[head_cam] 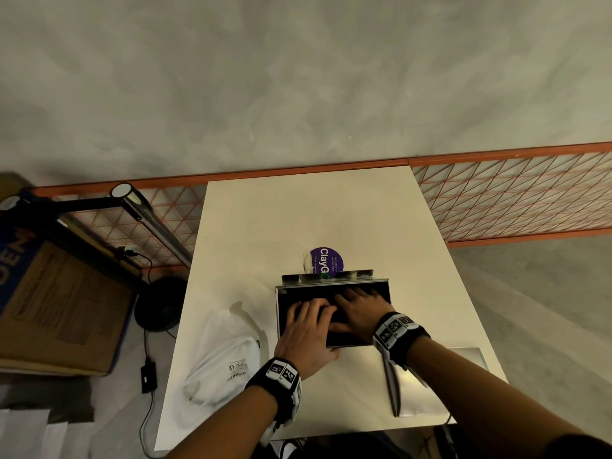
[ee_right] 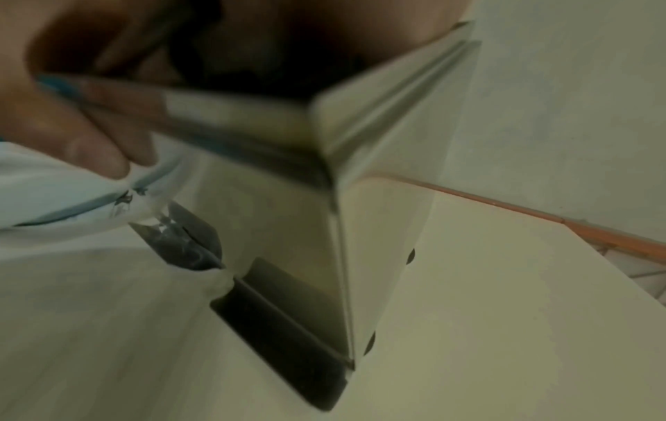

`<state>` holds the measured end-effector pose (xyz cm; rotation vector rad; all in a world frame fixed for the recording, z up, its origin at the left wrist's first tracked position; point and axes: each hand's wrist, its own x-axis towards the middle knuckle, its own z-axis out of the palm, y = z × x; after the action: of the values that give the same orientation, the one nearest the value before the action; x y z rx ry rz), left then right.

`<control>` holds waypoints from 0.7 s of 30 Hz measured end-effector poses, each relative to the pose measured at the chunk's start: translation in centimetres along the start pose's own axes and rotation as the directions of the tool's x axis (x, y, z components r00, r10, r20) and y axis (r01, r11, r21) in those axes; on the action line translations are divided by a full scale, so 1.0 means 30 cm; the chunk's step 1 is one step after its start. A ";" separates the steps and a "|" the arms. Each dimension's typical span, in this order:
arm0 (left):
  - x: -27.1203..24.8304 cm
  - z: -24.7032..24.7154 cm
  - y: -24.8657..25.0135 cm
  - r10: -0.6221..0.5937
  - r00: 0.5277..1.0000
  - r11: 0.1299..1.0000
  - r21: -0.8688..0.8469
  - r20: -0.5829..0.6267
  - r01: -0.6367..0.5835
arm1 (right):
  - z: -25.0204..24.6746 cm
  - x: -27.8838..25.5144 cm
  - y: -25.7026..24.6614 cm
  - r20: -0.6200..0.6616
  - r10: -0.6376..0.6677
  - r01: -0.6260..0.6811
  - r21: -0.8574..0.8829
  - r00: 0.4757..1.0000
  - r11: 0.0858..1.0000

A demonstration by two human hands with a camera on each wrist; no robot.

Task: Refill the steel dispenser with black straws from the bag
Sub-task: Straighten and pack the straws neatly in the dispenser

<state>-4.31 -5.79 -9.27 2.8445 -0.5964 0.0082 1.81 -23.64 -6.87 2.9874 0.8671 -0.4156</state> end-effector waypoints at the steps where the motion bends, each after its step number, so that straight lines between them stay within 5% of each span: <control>1: 0.007 -0.001 0.000 -0.027 0.999 1.000 0.001 0.026 0.027 | 0.004 0.004 -0.003 -0.007 0.025 -0.025 -0.008 1.000 1.000; 7: 0.036 -0.012 -0.001 -0.085 0.992 0.996 0.013 0.096 0.084 | -0.017 0.006 -0.033 -0.043 0.099 -0.101 -0.033 0.994 0.994; 12: 0.039 -0.013 0.003 -0.088 0.993 0.996 -0.004 0.073 0.089 | -0.005 -0.063 -0.052 -0.321 -0.037 0.038 -0.003 0.946 0.999; 21: 0.009 -0.026 -0.005 0.017 0.998 0.999 -0.031 0.059 -0.016 | 0.058 -0.113 -0.026 -0.083 -0.009 0.014 0.064 0.996 0.998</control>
<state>-3.97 -5.57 -8.54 2.8192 -0.6268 -0.0822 -1.80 -24.89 -7.62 3.0808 0.8941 -0.3279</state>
